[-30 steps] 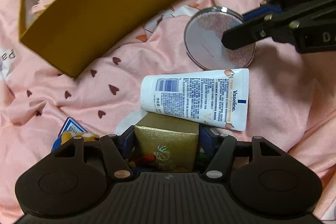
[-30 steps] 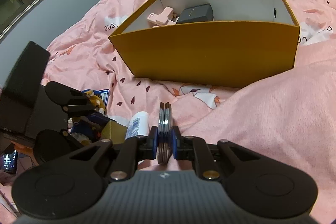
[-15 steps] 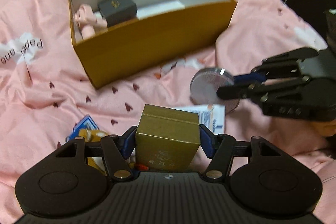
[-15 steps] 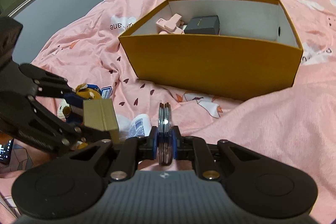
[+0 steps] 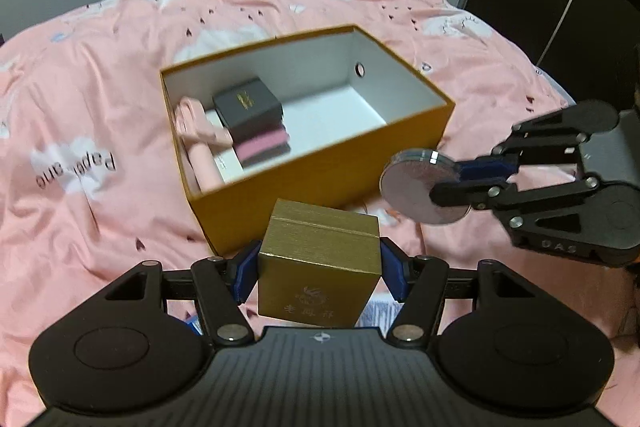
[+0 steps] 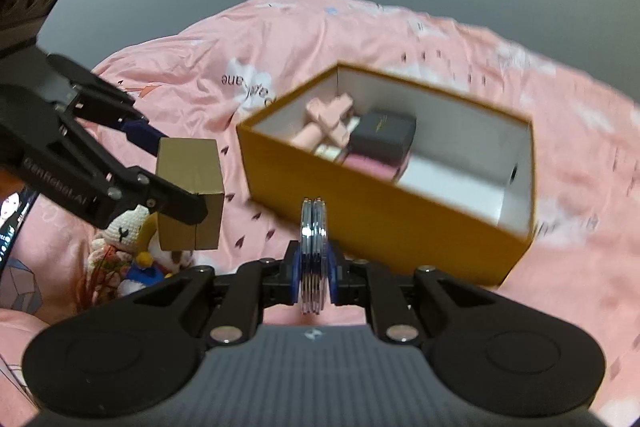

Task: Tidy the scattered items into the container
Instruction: 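Move the mirror over the orange box with the right while the left lifts the gold box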

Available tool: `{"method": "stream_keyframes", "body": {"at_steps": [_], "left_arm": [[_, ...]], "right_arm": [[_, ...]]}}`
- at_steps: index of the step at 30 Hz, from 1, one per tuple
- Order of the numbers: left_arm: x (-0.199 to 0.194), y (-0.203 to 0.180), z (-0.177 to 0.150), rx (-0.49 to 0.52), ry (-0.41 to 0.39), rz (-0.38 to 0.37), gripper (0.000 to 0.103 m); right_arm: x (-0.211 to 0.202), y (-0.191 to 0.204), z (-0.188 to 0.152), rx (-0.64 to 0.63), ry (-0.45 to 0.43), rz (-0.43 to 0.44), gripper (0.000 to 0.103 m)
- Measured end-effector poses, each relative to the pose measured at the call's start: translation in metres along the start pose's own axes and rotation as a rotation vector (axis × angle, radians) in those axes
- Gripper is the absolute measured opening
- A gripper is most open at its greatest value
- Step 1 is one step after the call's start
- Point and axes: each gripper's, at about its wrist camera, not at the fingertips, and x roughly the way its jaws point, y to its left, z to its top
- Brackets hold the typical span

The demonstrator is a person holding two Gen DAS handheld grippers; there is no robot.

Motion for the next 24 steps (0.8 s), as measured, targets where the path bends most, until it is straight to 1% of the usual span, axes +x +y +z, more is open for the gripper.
{"method": "stream_keyframes", "body": {"at_steps": [5, 11, 13, 19, 24], "left_arm": [[-0.003, 0.000, 0.015, 0.023, -0.029, 0.016, 0.072], [-0.006, 0.002, 0.032, 0.042, -0.057, 0.034, 0.072], [-0.006, 0.003, 0.038, 0.043, -0.064, 0.039, 0.072], [0.000, 0.012, 0.051, 0.046, -0.074, 0.046, 0.072], [0.007, 0.028, 0.061, 0.021, -0.080, 0.032, 0.072]], "right_arm": [[-0.012, -0.001, 0.024, -0.146, -0.044, -0.035, 0.015], [-0.017, -0.001, 0.054, -0.291, -0.094, -0.116, 0.015], [-0.015, 0.000, 0.062, -0.350, -0.099, -0.141, 0.015], [0.008, -0.005, 0.084, -0.488, -0.062, -0.160, 0.015], [0.036, -0.015, 0.094, -0.575, 0.002, -0.135, 0.015]]}}
